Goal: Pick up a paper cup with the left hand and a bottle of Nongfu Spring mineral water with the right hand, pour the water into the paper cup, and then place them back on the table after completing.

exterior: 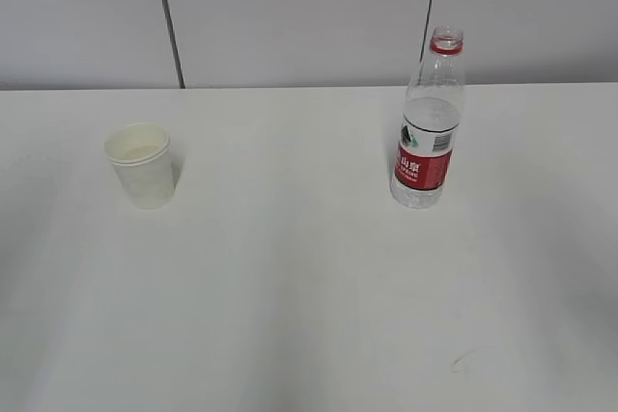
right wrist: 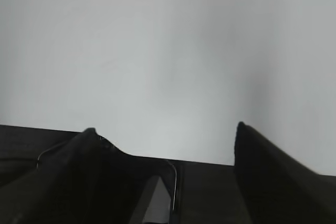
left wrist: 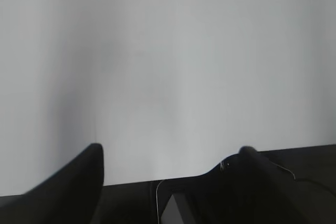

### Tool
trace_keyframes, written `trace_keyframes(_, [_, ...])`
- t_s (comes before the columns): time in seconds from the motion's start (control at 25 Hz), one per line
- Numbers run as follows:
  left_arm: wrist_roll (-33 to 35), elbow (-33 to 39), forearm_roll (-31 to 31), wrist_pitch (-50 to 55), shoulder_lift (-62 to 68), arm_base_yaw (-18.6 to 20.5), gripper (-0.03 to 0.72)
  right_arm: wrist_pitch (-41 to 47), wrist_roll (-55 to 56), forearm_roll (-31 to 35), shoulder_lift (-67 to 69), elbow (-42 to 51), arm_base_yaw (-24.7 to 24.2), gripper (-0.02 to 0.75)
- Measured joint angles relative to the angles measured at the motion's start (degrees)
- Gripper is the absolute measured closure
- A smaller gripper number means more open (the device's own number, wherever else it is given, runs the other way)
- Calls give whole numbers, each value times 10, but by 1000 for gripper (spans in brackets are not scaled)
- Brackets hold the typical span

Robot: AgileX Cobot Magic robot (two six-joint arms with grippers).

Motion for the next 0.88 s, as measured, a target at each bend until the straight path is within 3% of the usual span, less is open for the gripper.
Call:
trace_keyframes(0.6, [44,50,-3,-25,-204,0,206,-38,-5,-26,-332,121,1,150])
trace_keyframes(0.88, [63,117,-30,-37,-324,0,206,-44,-6,-32,-435,191,1,150])
